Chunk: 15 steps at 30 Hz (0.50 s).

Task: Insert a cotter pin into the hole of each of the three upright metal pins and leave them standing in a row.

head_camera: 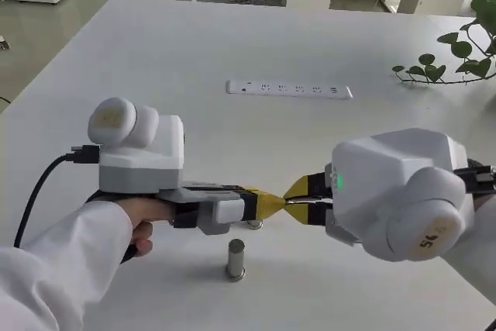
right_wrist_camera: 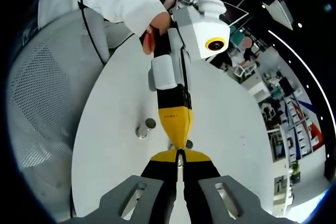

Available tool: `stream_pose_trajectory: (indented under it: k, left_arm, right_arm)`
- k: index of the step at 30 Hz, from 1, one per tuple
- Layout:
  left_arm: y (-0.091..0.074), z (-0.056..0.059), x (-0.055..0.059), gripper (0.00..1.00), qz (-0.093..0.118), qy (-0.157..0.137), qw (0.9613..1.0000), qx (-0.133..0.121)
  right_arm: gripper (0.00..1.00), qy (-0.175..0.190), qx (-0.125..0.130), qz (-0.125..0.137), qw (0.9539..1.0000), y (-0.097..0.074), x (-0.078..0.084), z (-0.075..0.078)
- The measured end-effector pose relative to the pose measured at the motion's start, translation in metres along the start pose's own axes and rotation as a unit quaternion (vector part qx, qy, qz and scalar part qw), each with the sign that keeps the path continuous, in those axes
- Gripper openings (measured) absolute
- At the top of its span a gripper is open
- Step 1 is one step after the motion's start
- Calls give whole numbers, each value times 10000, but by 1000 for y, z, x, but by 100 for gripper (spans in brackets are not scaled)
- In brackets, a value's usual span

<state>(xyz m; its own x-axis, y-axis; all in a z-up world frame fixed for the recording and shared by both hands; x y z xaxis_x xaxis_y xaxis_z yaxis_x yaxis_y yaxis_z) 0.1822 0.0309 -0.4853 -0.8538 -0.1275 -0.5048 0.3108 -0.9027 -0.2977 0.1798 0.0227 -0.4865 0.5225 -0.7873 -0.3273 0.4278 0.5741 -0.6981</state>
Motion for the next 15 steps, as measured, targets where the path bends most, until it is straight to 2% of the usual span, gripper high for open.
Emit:
stream_pose_trajectory:
  k: [1,2,4,9,10,15]
  left_arm:
    - [0,-2,0,1,19,-395,9992,-15]
    - [0,-3,1,0,4,-509,9987,-13]
    - [-1,-4,2,0,5,-259,9997,-20]
    - [-4,-8,8,0,-120,-282,9995,-111]
    - [-5,-8,9,0,-139,-252,9995,-129]
    - [-7,-10,10,0,-178,-286,9993,-173]
  right_arm:
    - [0,-3,-9,0,10000,0,0,-1]
    - [0,0,-23,15,10000,1,-1,-1]
    - [0,19,-48,38,10000,3,-2,-3]
    - [0,37,-135,131,9998,7,-6,-9]
    - [0,-62,-152,154,9997,8,-7,-10]
    - [0,-66,-192,207,9996,8,-9,-12]
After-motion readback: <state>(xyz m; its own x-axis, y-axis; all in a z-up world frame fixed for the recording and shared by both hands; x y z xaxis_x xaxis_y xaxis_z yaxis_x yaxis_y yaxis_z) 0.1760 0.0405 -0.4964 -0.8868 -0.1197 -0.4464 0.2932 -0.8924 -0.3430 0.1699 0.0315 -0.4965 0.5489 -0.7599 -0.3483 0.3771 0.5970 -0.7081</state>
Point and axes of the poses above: the centre of the closed fingertips' face, and the gripper's own axes: y roughly forward along the fingers, z roughly to its right, x roughly out of its underside, the point moved 1 cm from there along -y, roughly backward along the fingers, and after that the axes turned 14 degrees about -y, right-handed, at the moved point
